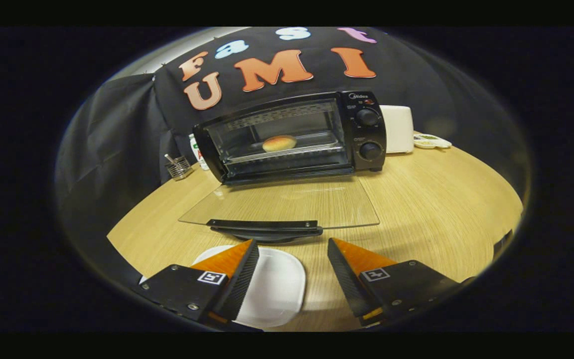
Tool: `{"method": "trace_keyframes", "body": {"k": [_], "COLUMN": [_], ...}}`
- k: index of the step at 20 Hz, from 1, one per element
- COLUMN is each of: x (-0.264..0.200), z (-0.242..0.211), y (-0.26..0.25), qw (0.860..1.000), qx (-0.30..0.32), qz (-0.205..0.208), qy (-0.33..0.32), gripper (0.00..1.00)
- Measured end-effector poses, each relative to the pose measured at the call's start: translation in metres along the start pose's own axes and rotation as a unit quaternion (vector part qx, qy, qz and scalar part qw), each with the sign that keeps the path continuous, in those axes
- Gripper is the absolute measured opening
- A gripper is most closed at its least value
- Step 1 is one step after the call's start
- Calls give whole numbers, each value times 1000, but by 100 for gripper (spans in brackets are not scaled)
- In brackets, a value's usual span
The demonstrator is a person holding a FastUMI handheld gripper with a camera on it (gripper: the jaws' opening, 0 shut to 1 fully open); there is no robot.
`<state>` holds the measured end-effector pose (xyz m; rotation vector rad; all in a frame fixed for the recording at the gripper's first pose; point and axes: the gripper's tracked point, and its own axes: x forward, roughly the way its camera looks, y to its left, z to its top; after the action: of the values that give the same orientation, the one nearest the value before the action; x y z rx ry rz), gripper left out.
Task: Open the toaster oven, put the food inside, and close the toaster oven door.
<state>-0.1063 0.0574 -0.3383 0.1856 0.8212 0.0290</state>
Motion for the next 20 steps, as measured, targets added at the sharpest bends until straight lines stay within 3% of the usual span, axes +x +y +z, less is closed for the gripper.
{"method": "trace_keyframes", "body": {"k": [6,20], "x": [10,-4], "z": [15,107], "y": [2,17], "qw": [1000,994], "qx": [-11,16], "qz": [-11,49], "qy": [-6,-97], "gripper": [83,85]}}
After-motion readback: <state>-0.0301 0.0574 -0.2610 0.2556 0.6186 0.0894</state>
